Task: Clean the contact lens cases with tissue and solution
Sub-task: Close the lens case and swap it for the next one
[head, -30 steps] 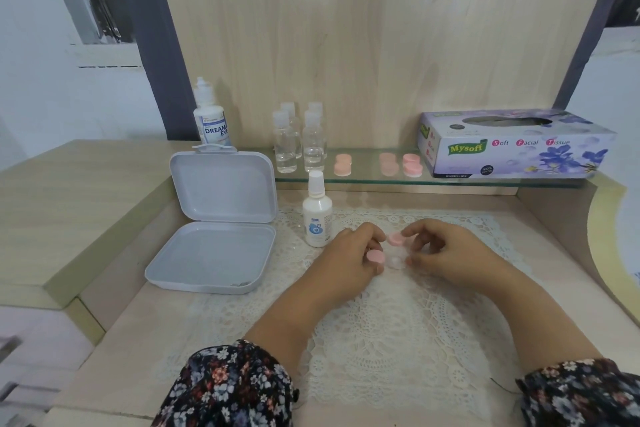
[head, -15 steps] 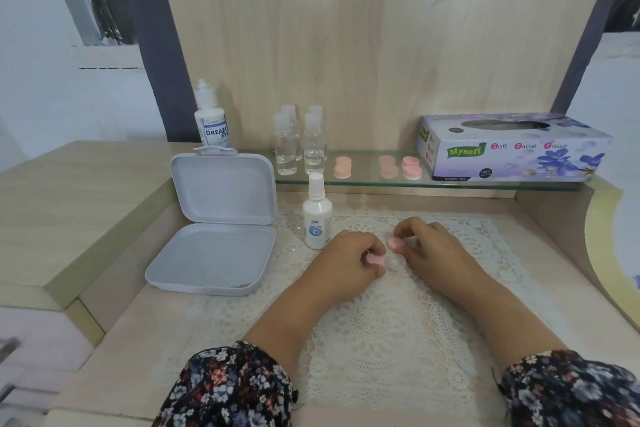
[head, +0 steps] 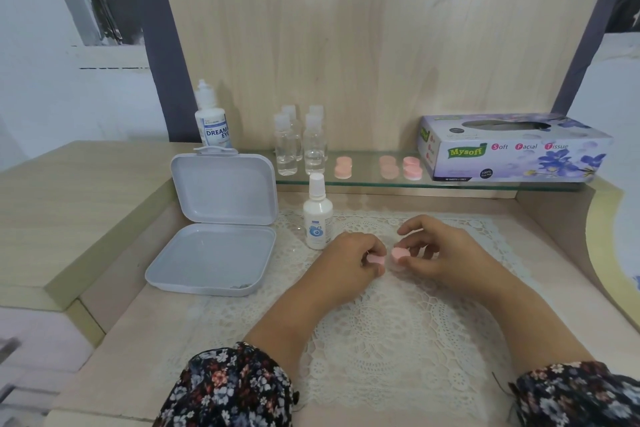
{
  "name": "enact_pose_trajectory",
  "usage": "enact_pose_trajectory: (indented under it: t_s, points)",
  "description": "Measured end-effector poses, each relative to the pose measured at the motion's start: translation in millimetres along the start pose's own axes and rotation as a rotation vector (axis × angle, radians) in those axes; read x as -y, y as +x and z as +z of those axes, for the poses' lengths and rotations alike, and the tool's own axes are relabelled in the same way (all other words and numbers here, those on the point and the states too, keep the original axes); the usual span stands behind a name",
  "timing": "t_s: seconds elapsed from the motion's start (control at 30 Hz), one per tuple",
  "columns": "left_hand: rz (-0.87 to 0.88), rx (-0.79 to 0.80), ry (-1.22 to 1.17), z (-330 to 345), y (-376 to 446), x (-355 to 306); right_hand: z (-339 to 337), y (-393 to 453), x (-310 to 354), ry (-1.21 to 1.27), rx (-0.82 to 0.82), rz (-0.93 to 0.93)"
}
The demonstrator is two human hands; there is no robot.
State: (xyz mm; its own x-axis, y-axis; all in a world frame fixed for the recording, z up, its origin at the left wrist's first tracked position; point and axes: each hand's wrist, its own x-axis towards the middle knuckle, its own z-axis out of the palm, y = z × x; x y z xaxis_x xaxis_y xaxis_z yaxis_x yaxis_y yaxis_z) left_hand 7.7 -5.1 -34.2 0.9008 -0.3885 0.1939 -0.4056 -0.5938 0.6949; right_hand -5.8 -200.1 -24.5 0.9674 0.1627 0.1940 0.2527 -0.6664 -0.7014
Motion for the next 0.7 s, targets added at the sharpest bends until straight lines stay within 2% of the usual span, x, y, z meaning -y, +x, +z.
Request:
enact_pose_trajectory:
  t_s: [0.7]
  points:
    - [0.043, -0.002, 0.016, -1.1, 0.0, -2.3, 2.3, -1.8, 4.0, 0.023, 0.071, -0.012]
